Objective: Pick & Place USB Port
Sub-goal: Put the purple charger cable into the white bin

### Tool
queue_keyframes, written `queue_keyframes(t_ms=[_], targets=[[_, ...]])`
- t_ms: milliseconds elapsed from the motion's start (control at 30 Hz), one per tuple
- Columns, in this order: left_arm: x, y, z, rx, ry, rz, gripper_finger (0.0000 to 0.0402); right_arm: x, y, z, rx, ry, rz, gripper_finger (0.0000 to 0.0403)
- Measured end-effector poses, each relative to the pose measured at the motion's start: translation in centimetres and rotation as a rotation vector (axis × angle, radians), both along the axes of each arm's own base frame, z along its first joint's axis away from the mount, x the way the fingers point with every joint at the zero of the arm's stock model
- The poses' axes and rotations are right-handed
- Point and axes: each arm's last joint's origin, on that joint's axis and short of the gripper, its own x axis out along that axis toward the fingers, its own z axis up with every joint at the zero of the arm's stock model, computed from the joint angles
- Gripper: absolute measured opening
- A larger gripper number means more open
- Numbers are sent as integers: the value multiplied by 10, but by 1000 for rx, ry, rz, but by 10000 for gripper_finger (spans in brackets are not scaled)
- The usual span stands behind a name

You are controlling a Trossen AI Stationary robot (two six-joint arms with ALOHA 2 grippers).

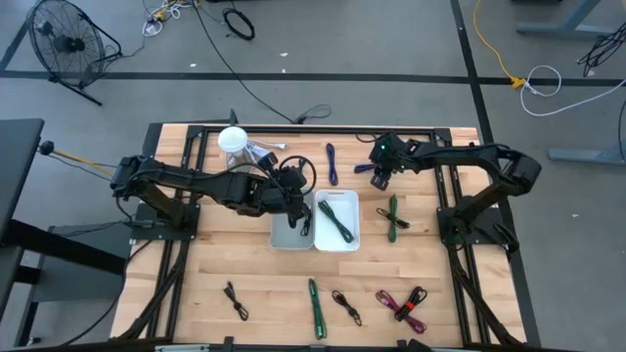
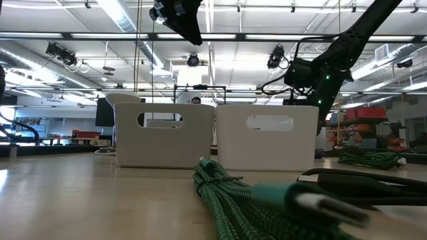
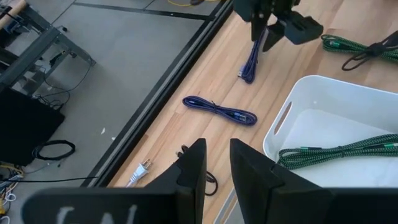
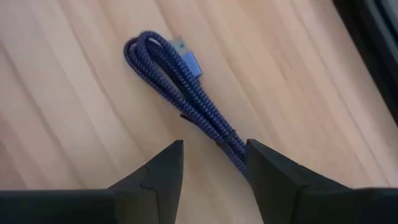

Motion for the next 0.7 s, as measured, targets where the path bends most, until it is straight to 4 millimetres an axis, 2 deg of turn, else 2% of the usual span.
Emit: queue_keyframes(t_ms=[167,367,433,533,567,700], targets=[[0,0,0,0,0,0,76,3,-3,-12,-84,107,-16,176],[0,0,0,0,1,0,76,6,-5,-30,-47,154,-3,162],[0,0,0,0,1,0,76,6,-4,-31,-38,163,-1,131],[0,0,0,0,1,0,76,6,-2,-31,-35,165,6,43],[0,0,0,0,1,0,76,6,-2,-31,-39,165,4,24],[0,0,0,-1,-2,2,76,7,-4,-25,-45,130,-51,10]])
